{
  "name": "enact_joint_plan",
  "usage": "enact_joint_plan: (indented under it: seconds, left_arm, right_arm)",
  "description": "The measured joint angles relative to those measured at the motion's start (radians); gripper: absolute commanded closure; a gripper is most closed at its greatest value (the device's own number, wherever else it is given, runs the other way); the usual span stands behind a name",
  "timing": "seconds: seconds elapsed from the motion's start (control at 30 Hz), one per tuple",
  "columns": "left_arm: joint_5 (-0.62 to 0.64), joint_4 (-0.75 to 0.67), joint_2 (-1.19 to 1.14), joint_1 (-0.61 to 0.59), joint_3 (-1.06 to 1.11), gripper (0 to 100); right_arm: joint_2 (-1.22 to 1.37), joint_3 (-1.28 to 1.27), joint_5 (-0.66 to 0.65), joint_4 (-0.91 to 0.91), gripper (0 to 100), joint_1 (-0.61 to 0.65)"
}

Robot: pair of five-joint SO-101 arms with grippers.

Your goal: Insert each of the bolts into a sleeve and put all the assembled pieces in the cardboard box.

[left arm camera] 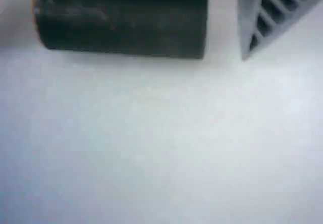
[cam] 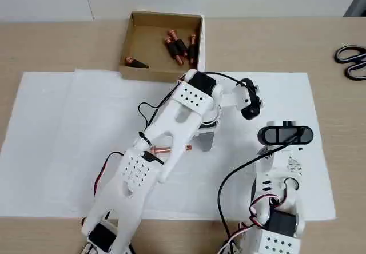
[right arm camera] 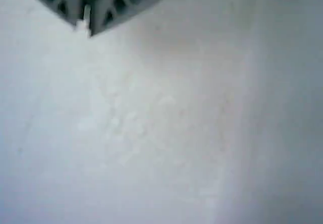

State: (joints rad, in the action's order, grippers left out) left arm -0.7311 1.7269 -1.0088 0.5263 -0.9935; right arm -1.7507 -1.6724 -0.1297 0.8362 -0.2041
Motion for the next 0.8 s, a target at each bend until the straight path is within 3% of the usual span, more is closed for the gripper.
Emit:
enact_joint_plan:
  seconds: [0.37, 0.8]
  left_arm:
    - [-0.005, 0.0, 0.011, 0.0, 0.002, 68]
    - [0.011, 0.008, 0.215, 0.002, 0.002, 68]
  right_arm:
    - [0.0, 0.0, 0.0, 0.0, 99.1, 0.0]
    - [0.0, 0.0, 0.003, 0.0, 99.1, 0.0]
